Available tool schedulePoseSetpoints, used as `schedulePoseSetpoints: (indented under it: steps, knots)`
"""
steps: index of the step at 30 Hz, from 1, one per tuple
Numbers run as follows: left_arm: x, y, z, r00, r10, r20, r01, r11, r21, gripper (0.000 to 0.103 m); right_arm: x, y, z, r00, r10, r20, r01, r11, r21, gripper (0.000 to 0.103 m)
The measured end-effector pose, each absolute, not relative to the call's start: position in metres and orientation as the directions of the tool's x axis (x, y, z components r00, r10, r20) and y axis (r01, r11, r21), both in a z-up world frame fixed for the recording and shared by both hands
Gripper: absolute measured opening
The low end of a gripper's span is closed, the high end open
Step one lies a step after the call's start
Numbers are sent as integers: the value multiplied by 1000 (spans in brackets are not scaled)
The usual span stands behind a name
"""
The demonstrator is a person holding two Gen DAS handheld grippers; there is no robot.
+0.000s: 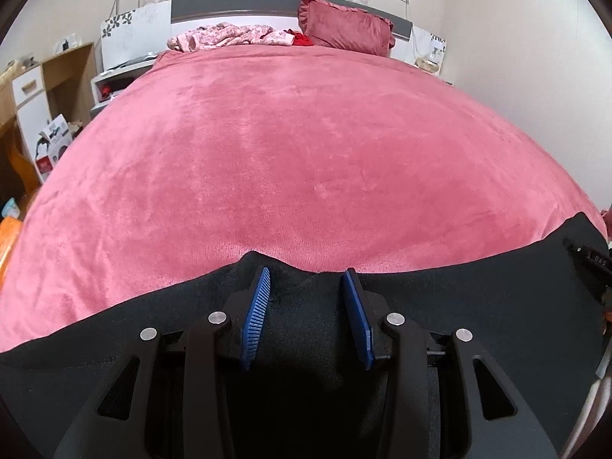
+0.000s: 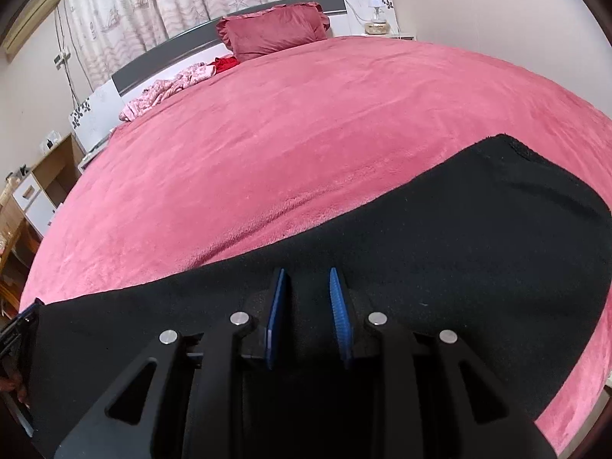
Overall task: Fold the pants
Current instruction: 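Lay the folded pants flat and open both tools, smoothing the edge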
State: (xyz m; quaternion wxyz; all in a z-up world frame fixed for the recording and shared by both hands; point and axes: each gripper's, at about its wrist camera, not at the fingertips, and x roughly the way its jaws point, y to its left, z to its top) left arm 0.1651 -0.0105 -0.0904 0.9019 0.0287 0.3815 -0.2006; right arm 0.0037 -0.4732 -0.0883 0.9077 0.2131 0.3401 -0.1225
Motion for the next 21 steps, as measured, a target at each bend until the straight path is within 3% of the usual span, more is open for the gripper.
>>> schedulePoseSetpoints:
  steps: [3, 4, 5, 6, 8, 9, 12, 14, 16, 18, 19, 20, 21]
  knots:
    - [161, -13, -88, 638, -336, -692, 387, 918, -89, 41, -9, -485, -85, 782, -20, -623, 347, 844, 408, 27]
    - [158, -12, -87, 640, -337, -691, 386, 918, -90, 42, -16, -491, -81, 797, -23, -604, 358, 823, 441, 33]
    - [155, -12, -85, 643, -330, -691, 381, 921, -85, 47, -25, -498, -77, 809, -46, -585, 379, 802, 461, 51]
    - [148, -13, -83, 645, -313, -697, 373, 925, -70, 61, -36, -506, -70, 818, -106, -565, 421, 780, 463, 59]
    - [134, -13, -83, 637, -298, -711, 373, 926, -54, 81, -51, -522, -66, 810, -183, -557, 483, 748, 456, 62]
    - [126, -13, -85, 632, -301, -714, 381, 923, -52, 83, -58, -535, -68, 793, -207, -572, 523, 713, 467, 61]
    - [113, -3, -91, 626, -286, -725, 358, 932, -58, 83, -67, -576, -84, 770, -201, -606, 586, 601, 544, 39]
    - [114, 4, -93, 618, -299, -727, 344, 934, -91, 83, -66, -606, -96, 755, -188, -629, 613, 545, 573, 0]
    - [116, 4, -95, 607, -298, -737, 342, 935, -96, 83, -67, -625, -95, 771, -163, -615, 592, 538, 600, 0]
    - [113, -2, -97, 607, -281, -743, 352, 934, -66, 88, -66, -626, -78, 754, -188, -629, 594, 604, 531, 0]
    - [113, -5, -97, 607, -270, -747, 356, 933, -48, 89, -68, -625, -68, 756, -194, -625, 584, 633, 509, 12]
    - [113, -6, -97, 608, -264, -748, 356, 934, -40, 89, -78, -622, -56, 772, -205, -602, 565, 656, 501, 43]
    - [113, -7, -97, 609, -264, -748, 356, 934, -40, 90, -91, -619, -47, 780, -242, -577, 569, 658, 493, 62]
